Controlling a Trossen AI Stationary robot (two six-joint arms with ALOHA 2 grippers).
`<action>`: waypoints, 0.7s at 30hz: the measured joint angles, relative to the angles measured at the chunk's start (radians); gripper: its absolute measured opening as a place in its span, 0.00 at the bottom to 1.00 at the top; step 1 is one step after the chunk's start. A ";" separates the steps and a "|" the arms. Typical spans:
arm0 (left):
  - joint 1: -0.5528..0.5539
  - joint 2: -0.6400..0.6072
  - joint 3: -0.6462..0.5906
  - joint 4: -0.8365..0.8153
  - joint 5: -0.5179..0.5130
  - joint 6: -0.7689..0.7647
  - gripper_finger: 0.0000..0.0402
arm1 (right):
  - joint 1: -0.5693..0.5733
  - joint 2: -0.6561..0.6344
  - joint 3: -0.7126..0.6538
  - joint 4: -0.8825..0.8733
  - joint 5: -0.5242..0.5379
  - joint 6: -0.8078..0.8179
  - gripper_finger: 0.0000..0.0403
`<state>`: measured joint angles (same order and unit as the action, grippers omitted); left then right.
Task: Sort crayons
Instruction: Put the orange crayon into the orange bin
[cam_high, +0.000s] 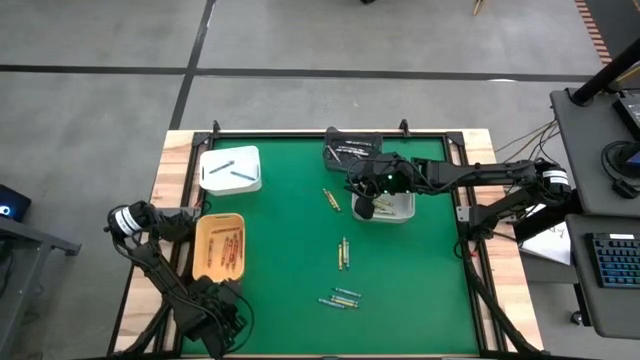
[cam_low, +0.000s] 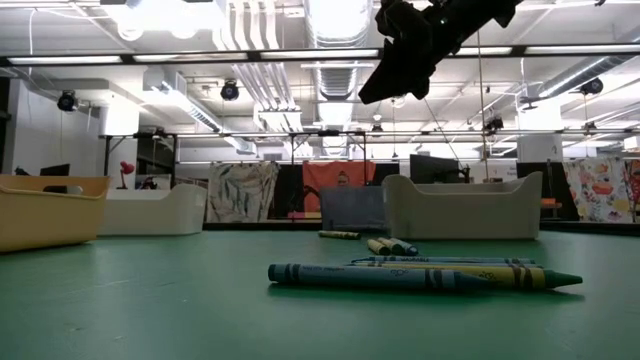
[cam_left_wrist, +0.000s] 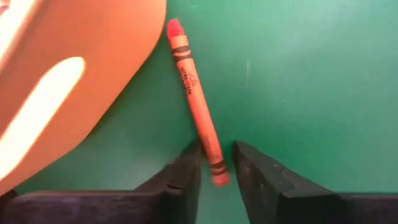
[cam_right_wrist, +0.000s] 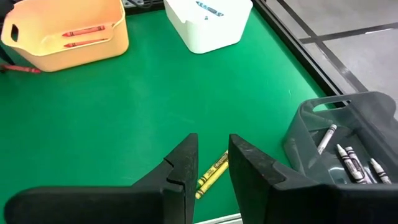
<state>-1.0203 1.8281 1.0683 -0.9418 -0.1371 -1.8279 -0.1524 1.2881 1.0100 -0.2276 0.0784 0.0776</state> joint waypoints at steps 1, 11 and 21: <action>0.000 0.002 -0.001 0.008 0.000 0.003 0.18 | 0.000 0.000 0.000 0.000 0.000 0.000 0.19; -0.012 0.012 0.073 0.047 0.017 0.046 0.02 | 0.004 0.000 0.000 -0.001 -0.001 -0.016 0.21; -0.024 0.008 0.202 -0.060 0.010 0.123 0.00 | 0.004 0.000 0.000 -0.001 -0.001 -0.018 0.17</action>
<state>-1.0439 1.8359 1.2699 -1.0014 -0.1274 -1.7053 -0.1482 1.2884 1.0096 -0.2283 0.0772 0.0601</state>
